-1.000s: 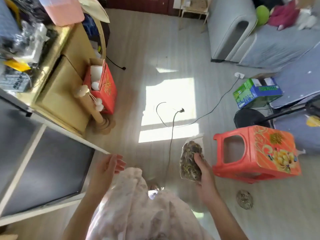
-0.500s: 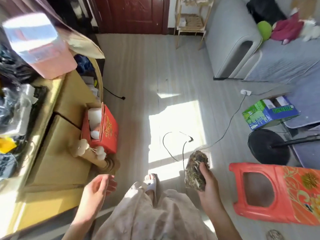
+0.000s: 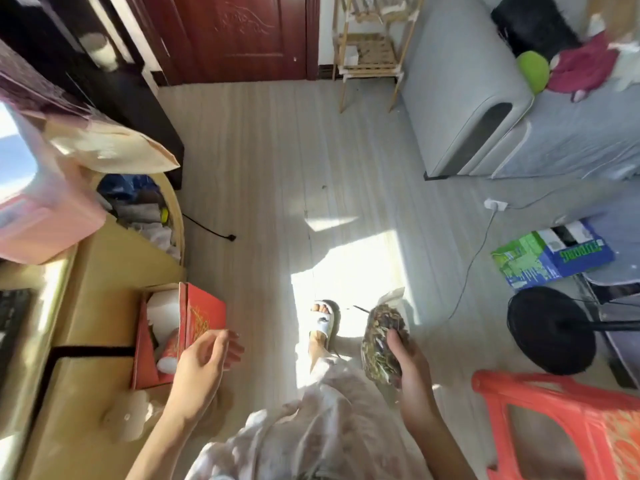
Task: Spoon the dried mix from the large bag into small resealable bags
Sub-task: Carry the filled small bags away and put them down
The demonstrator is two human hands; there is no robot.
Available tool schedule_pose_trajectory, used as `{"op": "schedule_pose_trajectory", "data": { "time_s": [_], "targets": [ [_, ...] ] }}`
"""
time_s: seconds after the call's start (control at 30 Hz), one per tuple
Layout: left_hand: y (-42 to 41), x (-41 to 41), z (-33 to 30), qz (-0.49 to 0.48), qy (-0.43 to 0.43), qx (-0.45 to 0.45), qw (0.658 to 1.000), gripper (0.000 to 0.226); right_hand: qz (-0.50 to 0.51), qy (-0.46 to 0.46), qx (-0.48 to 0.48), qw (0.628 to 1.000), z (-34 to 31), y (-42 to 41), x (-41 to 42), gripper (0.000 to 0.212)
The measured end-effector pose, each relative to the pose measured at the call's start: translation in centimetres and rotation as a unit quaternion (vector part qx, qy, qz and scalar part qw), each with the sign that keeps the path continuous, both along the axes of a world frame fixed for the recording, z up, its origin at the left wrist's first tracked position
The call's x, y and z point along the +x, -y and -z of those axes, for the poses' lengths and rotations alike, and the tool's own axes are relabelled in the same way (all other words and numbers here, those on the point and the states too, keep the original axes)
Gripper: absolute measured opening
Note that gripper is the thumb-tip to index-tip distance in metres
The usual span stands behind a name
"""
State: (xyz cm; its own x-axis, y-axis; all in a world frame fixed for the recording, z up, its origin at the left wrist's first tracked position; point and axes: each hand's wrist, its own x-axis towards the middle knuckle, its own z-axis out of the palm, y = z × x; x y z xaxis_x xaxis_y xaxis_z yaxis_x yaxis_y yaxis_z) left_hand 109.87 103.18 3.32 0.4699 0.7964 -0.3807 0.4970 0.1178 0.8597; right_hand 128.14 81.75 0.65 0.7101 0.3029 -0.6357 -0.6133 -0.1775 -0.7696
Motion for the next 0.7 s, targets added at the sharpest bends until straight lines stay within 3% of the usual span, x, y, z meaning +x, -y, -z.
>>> {"op": "schedule_pose_trajectory", "data": {
  "time_s": [0.27, 0.7],
  "targets": [
    [-11.1, 13.9, 0.1, 0.018, -0.005, 0.008, 1.000, 0.027, -0.026, 0.026, 0.010, 0.999, -2.3, -12.1, 15.8, 0.058],
    [-27.0, 31.6, 2.4, 0.033, -0.034, -0.031, 0.998, 0.025, 0.040, 0.009, -0.010, 0.999, -1.3, -27.5, 34.2, 0.064]
  ]
}}
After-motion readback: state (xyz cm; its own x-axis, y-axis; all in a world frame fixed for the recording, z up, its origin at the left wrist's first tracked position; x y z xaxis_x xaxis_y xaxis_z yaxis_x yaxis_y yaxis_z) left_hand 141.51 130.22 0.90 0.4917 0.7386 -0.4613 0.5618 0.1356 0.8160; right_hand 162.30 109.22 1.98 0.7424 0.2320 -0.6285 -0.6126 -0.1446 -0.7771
